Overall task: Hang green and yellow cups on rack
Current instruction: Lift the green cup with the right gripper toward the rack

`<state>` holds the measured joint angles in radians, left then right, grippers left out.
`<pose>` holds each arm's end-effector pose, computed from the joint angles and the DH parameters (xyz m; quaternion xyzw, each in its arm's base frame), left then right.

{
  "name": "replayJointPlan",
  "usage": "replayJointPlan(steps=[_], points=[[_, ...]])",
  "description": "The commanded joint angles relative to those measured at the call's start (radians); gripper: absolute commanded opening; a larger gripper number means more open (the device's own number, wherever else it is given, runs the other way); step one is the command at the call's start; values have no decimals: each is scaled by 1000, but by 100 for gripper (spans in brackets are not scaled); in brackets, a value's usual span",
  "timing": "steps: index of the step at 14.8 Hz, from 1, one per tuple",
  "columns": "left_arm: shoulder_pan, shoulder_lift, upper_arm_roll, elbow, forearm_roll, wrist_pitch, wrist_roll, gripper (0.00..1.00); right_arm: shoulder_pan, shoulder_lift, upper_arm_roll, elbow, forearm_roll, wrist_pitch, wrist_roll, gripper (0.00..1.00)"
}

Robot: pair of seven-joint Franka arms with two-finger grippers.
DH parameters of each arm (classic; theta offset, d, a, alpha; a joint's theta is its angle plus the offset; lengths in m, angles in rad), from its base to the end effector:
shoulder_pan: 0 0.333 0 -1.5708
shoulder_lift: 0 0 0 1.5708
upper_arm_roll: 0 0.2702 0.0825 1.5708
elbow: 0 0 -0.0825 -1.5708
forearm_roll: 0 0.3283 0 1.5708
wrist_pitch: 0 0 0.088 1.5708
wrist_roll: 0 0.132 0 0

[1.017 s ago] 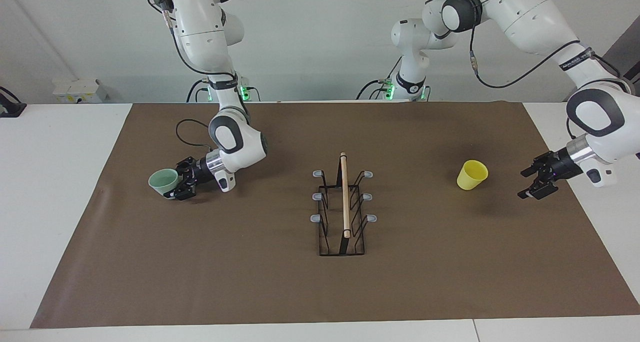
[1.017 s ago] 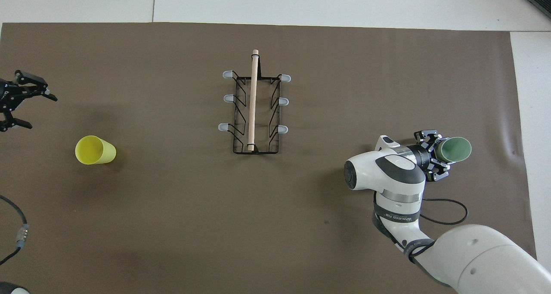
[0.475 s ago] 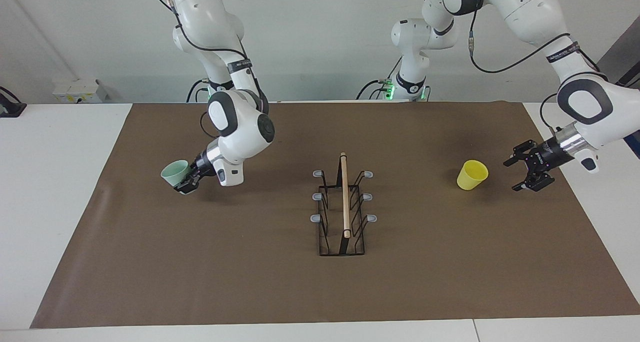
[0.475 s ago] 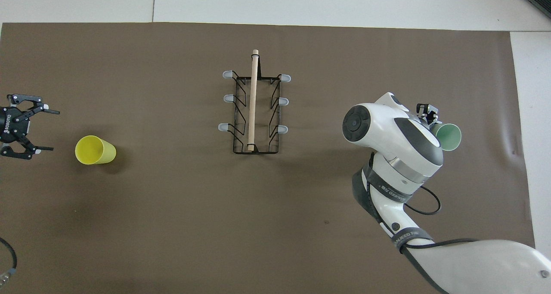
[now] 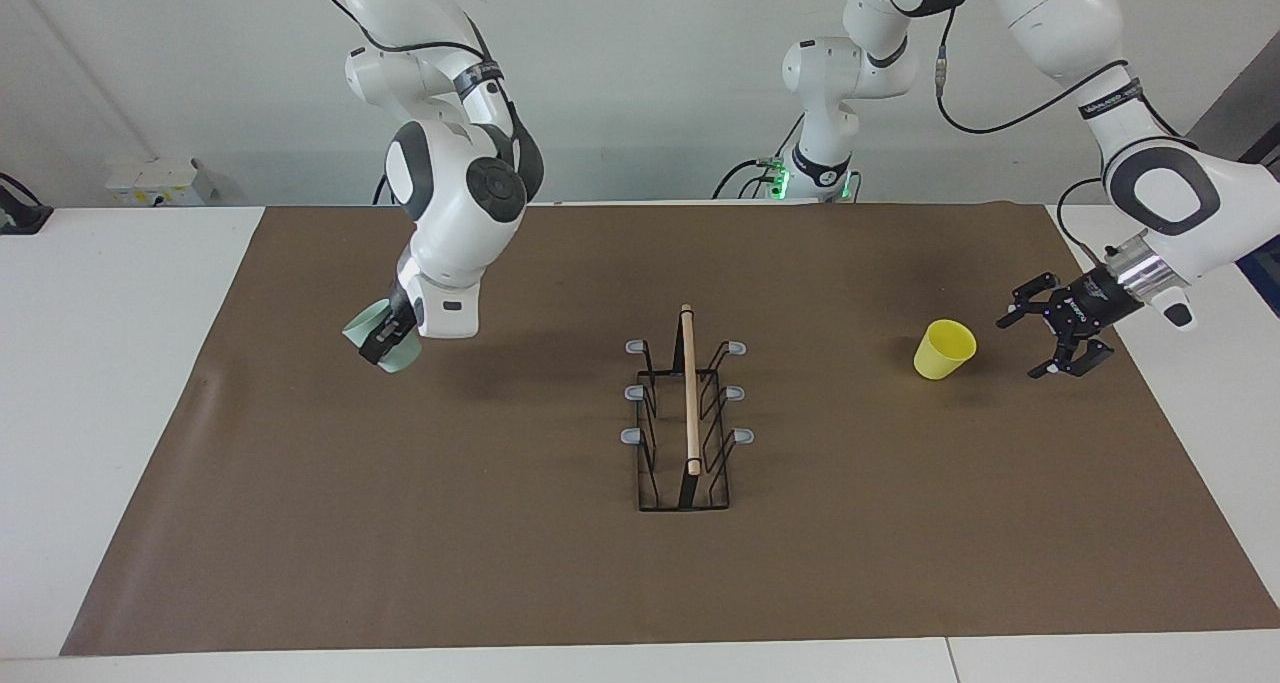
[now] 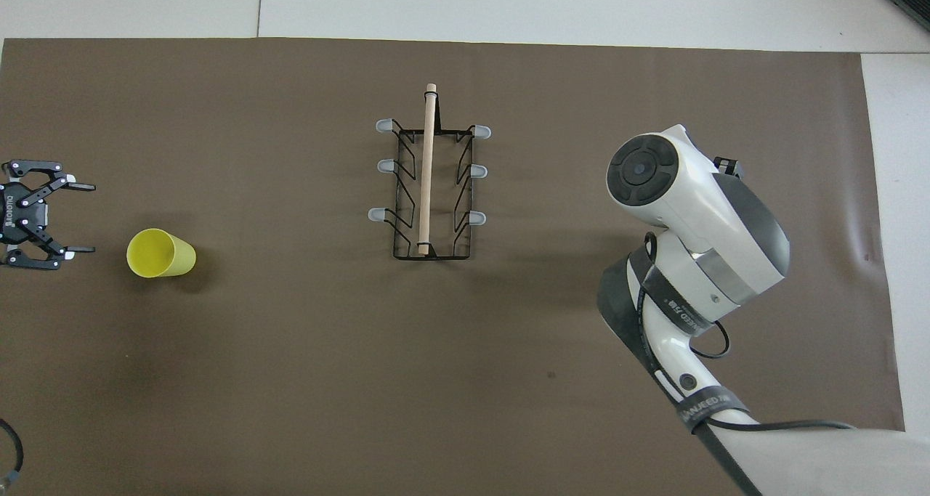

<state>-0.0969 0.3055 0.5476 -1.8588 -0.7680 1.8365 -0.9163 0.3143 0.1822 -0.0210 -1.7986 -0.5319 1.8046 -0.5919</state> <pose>0.5173 0.1565 0.3329 0.6376 0.7113 -0.1814 0.2339 0.5265 0.1022 0.3971 0.8324 0.4866 -0.1214 0.2357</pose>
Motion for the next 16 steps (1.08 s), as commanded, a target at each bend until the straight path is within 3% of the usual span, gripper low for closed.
replayJointPlan(steps=[1, 9, 13, 16], points=[[-3, -40, 47, -97, -66, 35, -24, 100, -46, -76, 7, -4, 152, 77, 29, 0], [13, -54, 107, -247, -264, 55, -7, 100, -93, -210, 3, -4, 611, 214, 32, 0], [52, -45, 109, -257, -333, 20, 112, 100, -92, -263, 1, -15, 846, 278, 32, 0], [51, -28, 109, -282, -370, 20, 146, 100, -83, -268, 3, -42, 998, 399, 32, 0]])
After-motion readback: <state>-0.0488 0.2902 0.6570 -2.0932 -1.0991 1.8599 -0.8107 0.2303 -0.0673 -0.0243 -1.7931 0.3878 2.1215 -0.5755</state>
